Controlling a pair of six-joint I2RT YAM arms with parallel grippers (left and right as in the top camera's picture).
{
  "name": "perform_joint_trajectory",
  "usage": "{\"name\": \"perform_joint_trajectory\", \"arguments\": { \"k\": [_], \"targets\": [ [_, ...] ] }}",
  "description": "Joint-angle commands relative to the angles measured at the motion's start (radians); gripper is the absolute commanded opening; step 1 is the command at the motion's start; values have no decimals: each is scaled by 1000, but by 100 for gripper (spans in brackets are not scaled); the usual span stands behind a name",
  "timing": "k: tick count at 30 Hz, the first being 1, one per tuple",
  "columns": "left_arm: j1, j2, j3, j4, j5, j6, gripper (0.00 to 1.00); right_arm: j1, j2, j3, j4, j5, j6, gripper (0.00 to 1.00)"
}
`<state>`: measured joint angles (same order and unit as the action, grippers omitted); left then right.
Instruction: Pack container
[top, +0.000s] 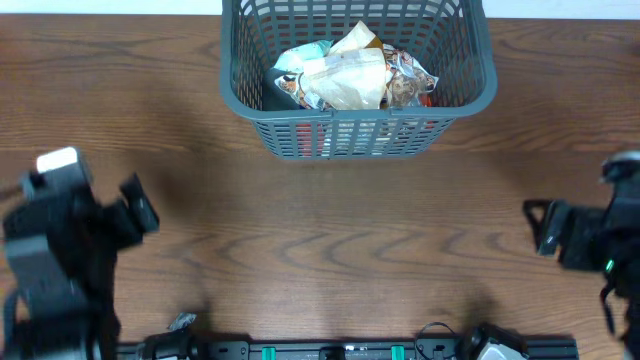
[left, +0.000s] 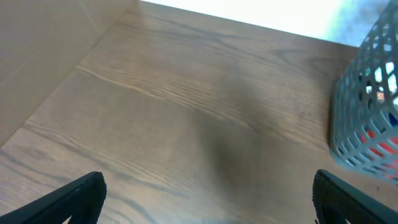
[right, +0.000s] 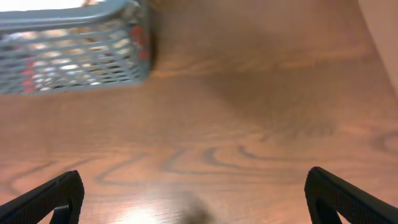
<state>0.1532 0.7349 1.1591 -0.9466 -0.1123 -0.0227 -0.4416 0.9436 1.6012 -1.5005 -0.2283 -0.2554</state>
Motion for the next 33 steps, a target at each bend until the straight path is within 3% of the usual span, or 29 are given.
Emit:
{"name": "perform_joint_trajectory", "arguments": {
  "k": [1,12,20,33],
  "targets": [
    [-4,-122,-81,-15,-25,-9,99,74,-97,-40,-16,23,-23,91],
    [-14,-388,-190,-135,-48,-119,99,196,-457,-234,-46,15,-1,94],
    [-19,-455,-207,-163,-80,-191,99,207,-716,-288,-119,26,52,99],
    [-166,-455,-380,44,-84,-227,99,206,-937,-273,-141,26,3,99]
  ]
}}
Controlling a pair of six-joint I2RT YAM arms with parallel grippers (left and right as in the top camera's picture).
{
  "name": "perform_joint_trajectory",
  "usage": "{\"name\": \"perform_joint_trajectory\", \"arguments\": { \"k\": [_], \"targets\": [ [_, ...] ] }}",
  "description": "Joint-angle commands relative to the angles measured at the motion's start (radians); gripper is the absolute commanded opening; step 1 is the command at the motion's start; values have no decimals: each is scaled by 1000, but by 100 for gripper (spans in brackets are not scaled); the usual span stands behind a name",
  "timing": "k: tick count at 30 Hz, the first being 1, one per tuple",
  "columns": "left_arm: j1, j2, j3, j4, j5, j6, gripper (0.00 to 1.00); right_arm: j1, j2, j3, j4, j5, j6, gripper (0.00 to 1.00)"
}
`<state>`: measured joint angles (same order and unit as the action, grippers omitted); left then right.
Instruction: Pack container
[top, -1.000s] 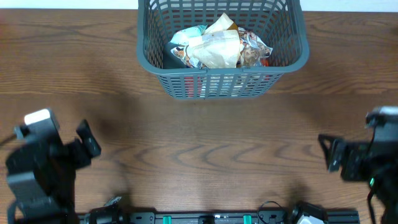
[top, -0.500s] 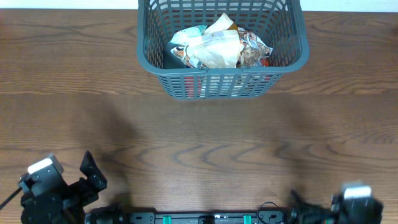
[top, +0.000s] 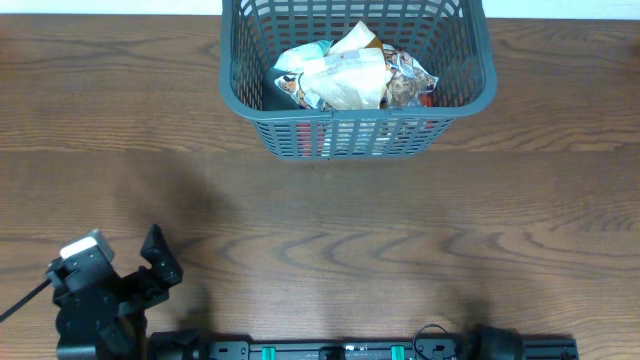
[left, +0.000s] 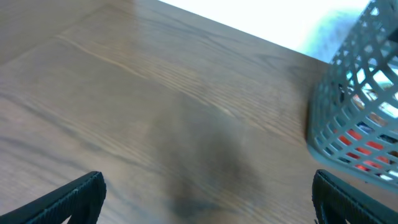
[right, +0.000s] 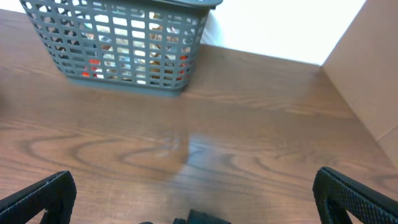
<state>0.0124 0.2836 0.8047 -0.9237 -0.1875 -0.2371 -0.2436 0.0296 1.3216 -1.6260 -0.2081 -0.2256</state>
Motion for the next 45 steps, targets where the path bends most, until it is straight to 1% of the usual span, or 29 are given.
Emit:
{"name": "perform_joint_trajectory", "arguments": {
  "k": [1,5,8,15,19,22,25,30,33,39,45],
  "targets": [
    [-35,-4,-38,35,-9,-13,99,7,-21,19,-26,6,-27,99],
    [-80,-4,-72,79,-16,-12,99,2,-22,35,-43,5,-26,99],
    [-113,-9,-72,84,-55,-12,99,2,-22,40,-49,-5,-25,99],
    [-171,-15,-80,107,-72,-12,99,2,-22,38,-69,-82,-22,99],
    [-196,-15,-81,111,-72,-12,99,2,-22,37,-25,-84,-22,99],
    [-202,-15,-81,111,-72,-12,99,2,-22,24,84,-103,-22,99],
    [-202,-15,-81,111,-72,-12,99,2,-22,-26,190,-138,-22,99],
    [-202,-15,-81,113,-72,-12,99,2,-22,-188,322,-140,-14,99],
    [-202,-15,-81,115,-72,-13,99,2,-22,-291,430,-140,42,99],
    [-202,-15,-81,116,-72,-12,99,2,-22,-548,684,-141,214,99],
    [-202,-15,-81,115,-72,-13,99,2,-22,-724,908,-152,288,99]
  ]
}}
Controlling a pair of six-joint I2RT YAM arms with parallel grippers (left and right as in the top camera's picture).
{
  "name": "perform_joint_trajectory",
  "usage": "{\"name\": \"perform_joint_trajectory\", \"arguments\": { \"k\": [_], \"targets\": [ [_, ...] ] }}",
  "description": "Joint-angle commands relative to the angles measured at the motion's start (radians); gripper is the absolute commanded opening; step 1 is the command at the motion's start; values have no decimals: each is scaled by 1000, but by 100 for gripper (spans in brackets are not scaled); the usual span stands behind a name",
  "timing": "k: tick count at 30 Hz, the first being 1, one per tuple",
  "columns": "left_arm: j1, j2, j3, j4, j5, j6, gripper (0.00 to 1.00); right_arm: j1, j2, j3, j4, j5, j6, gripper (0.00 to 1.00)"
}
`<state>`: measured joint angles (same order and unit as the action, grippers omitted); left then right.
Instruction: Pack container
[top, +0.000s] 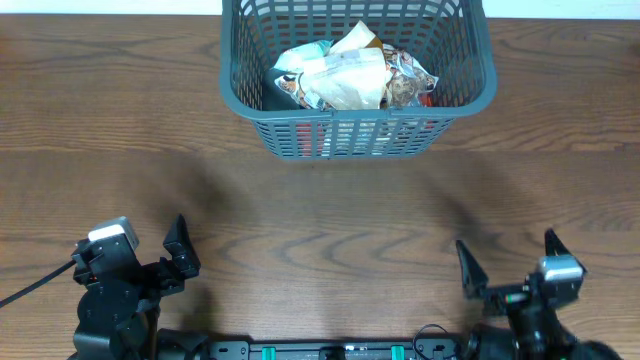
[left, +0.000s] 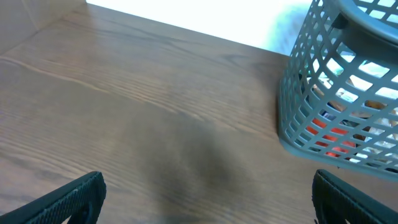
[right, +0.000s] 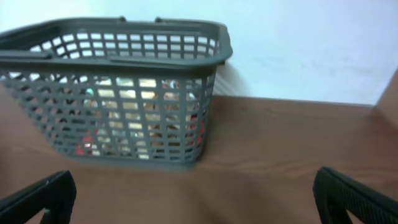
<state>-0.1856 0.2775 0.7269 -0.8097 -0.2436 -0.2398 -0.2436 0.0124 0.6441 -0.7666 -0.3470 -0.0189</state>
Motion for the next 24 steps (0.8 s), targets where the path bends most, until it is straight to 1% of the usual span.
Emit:
{"name": "perform_joint_trajectory", "arguments": {
  "k": [1,5,15,21,24],
  "targets": [
    [-4,-9,-3,2,-16,-10,99,2,-5,-69,82,-14,100,99],
    [-4,-9,-3,2,-16,-10,99,2,-5,-170,199,-21,112,99],
    [-4,-9,-3,4,-16,-10,99,2,-5,-443,412,-21,111,99],
    [-4,-9,-3,5,-16,-10,99,2,-4,-550,497,-29,108,99],
    [-4,-9,-3,5,-16,-10,99,2,2,-564,525,-31,99,99]
  ]
}}
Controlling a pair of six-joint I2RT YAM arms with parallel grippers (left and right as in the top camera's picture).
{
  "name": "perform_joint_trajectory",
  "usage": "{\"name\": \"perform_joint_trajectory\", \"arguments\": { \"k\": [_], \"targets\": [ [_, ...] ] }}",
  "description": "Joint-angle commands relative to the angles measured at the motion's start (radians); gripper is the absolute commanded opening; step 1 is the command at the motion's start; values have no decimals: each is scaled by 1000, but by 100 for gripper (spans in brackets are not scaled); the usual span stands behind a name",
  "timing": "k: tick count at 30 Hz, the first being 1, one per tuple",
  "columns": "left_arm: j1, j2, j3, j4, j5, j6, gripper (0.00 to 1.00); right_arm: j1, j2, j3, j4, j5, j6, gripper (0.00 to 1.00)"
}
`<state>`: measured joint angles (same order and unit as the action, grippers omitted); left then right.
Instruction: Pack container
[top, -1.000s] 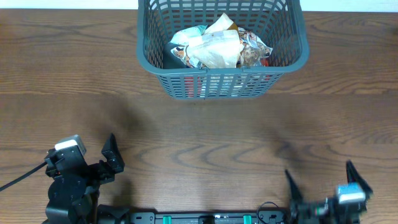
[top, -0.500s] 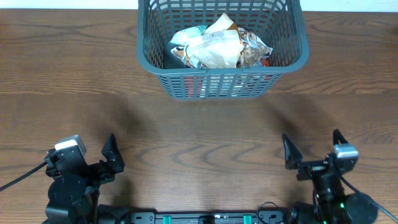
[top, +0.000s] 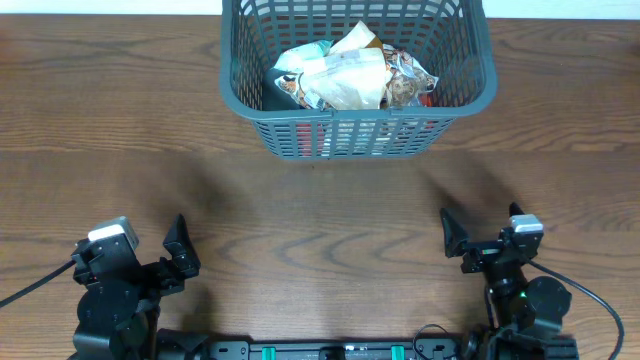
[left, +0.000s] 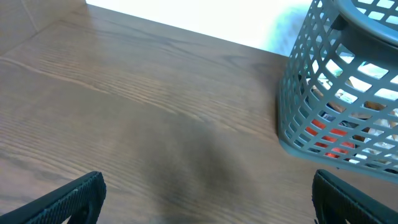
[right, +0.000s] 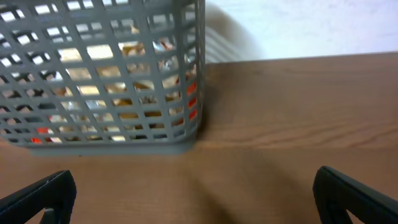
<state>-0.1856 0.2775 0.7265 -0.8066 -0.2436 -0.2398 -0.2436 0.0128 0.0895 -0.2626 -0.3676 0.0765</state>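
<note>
A grey mesh basket (top: 350, 135) stands at the table's far middle, holding several crumpled snack packets (top: 350, 75). It also shows in the left wrist view as the basket (left: 336, 106) at right, and in the right wrist view as the basket (right: 106, 81) at upper left. My left gripper (top: 140, 255) sits low at the near left, open and empty, facing bare wood (left: 208, 199). My right gripper (top: 482, 232) sits at the near right, open with nothing between its fingers (right: 199, 199).
The brown wooden table (top: 320, 210) stretches between the grippers and the basket. A black rail with green clips (top: 330, 350) runs along the near edge. A white wall (right: 298, 25) stands behind the basket.
My right gripper has shifted a little left and toward the basket, and its camera now looks lower at the basket's near corner. The left gripper and the basket have not moved.
Both grippers were open at mid-table height, left and right of the basket. Then the left one was at the near left corner and the right was out of the overhead view. Later both sat open at the near edge, where they stay.
</note>
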Motion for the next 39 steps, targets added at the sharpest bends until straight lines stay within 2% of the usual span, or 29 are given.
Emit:
{"name": "perform_joint_trajectory", "arguments": {
  "k": [1,11,39],
  "targets": [
    [-4,-9,-3,2,-16,-10,99,2,2,-13,30,-10,-8,99],
    [-4,-9,-3,2,-16,-10,99,2,24,-16,36,1,-150,99],
    [-4,-9,-3,2,-16,-10,99,13,27,-16,35,0,-149,99]
  ]
}}
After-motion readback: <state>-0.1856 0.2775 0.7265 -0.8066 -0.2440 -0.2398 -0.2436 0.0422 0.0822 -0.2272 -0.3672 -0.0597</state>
